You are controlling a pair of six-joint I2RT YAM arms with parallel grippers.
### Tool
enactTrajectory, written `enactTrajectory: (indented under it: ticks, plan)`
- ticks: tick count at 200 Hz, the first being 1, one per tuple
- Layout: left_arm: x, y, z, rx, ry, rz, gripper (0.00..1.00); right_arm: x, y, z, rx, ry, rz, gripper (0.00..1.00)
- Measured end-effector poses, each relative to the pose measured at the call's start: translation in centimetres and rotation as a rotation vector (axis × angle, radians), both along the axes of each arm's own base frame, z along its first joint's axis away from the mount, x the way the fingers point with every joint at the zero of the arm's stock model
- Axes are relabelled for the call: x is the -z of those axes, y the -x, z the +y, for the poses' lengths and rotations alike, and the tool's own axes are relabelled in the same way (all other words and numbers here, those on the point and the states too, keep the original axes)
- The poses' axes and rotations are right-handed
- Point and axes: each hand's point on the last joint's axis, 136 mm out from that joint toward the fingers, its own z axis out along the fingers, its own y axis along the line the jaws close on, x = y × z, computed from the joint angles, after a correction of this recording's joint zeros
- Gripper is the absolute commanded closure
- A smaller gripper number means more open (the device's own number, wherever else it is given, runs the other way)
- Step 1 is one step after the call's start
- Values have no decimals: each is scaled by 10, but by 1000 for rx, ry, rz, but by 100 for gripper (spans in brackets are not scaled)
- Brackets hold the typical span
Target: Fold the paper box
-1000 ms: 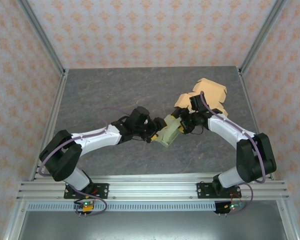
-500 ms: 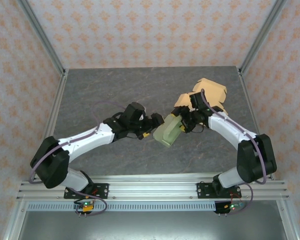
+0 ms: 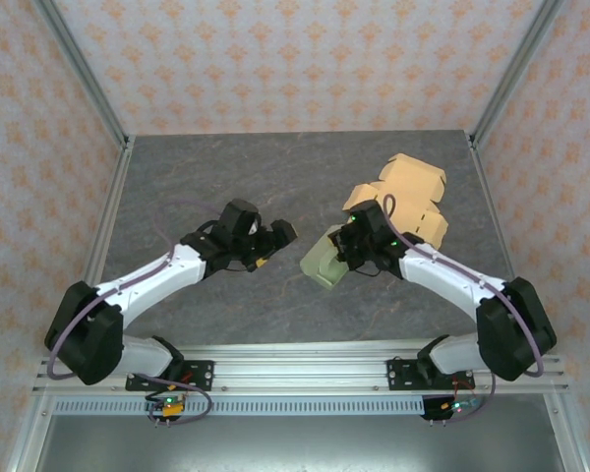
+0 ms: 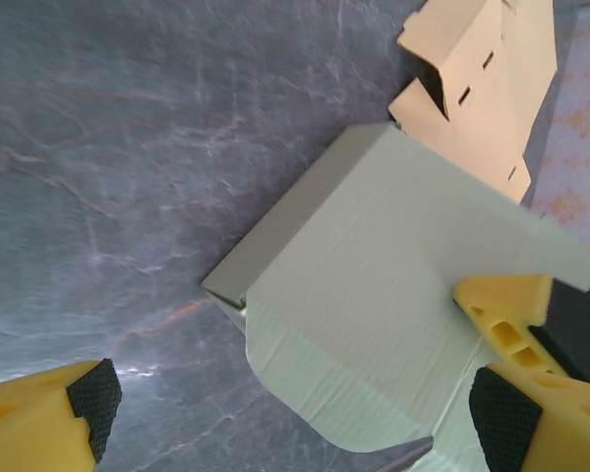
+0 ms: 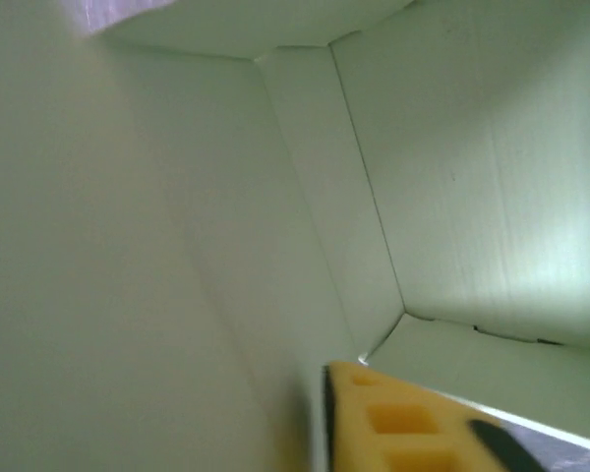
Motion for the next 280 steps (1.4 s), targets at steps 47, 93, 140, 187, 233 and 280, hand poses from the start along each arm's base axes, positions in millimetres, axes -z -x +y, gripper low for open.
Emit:
enactTrajectory:
  ticks: [47, 93, 140, 187, 233, 280]
  plan:
    - [-14, -4, 33, -39, -27, -58, 4, 9, -16, 12, 184, 13, -10, 87]
    - [-17, -4, 42, -29, -57, -86, 0, -15, -60, 46, 313, -55, -66, 40]
    - [-9, -9, 36, 38, -98, -88, 0, -29, -69, 56, 242, -13, -112, 6]
    - [-29, -12, 7, 141, -135, -173, 0, -59, -46, -12, 69, 209, -184, 1]
    - [-25, -29, -27, 109, -79, -115, 0, -55, -48, -83, -69, 369, -162, 1]
    - [-6, -28, -55, 55, -11, -11, 0, -46, -90, -94, -265, 400, -152, 3]
